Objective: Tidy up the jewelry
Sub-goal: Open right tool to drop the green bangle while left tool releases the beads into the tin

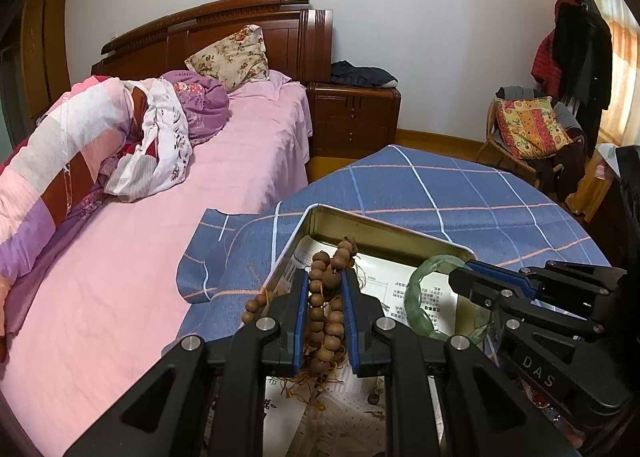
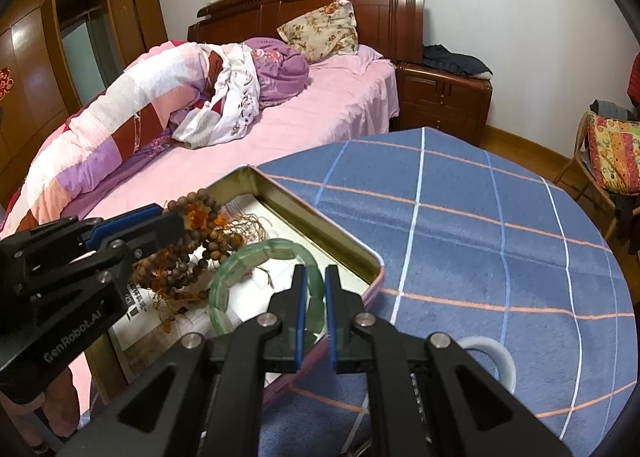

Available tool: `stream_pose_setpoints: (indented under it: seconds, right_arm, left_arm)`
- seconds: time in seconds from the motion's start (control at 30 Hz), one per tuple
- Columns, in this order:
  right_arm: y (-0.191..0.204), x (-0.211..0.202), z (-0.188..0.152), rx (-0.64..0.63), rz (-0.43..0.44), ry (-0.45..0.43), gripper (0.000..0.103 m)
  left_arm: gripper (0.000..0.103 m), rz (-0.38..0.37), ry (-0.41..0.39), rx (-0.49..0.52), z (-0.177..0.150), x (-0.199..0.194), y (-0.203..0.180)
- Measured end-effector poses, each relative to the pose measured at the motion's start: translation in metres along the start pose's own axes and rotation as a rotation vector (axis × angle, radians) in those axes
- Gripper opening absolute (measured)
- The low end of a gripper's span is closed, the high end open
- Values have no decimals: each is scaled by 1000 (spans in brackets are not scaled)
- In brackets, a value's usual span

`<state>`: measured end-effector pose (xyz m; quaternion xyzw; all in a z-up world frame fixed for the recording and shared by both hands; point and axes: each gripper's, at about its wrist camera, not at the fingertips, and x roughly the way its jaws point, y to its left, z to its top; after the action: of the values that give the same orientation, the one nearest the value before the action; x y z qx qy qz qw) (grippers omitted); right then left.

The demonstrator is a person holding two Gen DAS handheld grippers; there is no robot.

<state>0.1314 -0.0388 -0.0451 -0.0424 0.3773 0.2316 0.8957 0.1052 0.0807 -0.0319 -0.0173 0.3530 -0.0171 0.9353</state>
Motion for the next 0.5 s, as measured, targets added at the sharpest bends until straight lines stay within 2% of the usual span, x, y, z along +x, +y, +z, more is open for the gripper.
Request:
stream_pose_setpoints:
  seconds: [0.5]
  right_arm:
    - [1, 8, -4, -4, 2, 20, 11]
  left_arm:
    - [17, -1, 15, -2, -4, 3, 1]
